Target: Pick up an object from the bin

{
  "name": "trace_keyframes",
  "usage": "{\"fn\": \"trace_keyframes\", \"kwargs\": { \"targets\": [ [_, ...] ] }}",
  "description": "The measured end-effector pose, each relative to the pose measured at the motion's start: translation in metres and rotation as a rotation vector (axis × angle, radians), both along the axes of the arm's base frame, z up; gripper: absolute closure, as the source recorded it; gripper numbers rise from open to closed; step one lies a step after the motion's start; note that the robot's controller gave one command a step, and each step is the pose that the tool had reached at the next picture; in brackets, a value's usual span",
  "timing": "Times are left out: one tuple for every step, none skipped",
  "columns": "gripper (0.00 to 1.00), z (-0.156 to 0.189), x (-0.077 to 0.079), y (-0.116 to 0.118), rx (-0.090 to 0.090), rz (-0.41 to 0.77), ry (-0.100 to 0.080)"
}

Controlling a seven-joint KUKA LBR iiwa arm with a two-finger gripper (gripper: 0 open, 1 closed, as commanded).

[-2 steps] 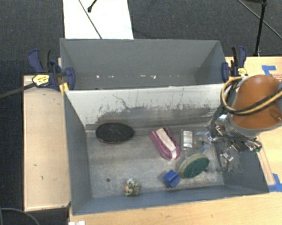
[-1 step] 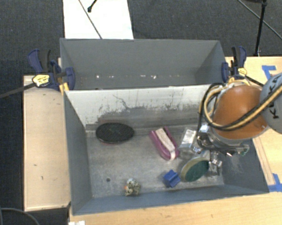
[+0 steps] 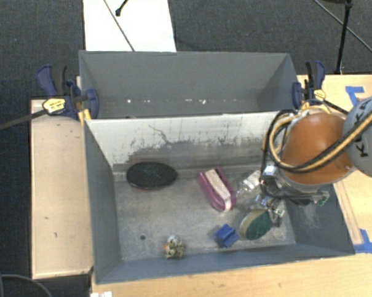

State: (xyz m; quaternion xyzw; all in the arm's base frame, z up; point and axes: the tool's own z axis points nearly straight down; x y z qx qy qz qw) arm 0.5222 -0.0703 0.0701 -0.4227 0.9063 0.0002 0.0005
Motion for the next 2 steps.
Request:
{"fn": "trace_keyframes", "kwargs": {
  "targets": [
    [1.00,0.121,0.002,0.029,0.000,0.007,-0.009],
    [1.00,0.177,-0.028,0.056,0.000,0.327,-0.005]
  ]
}}
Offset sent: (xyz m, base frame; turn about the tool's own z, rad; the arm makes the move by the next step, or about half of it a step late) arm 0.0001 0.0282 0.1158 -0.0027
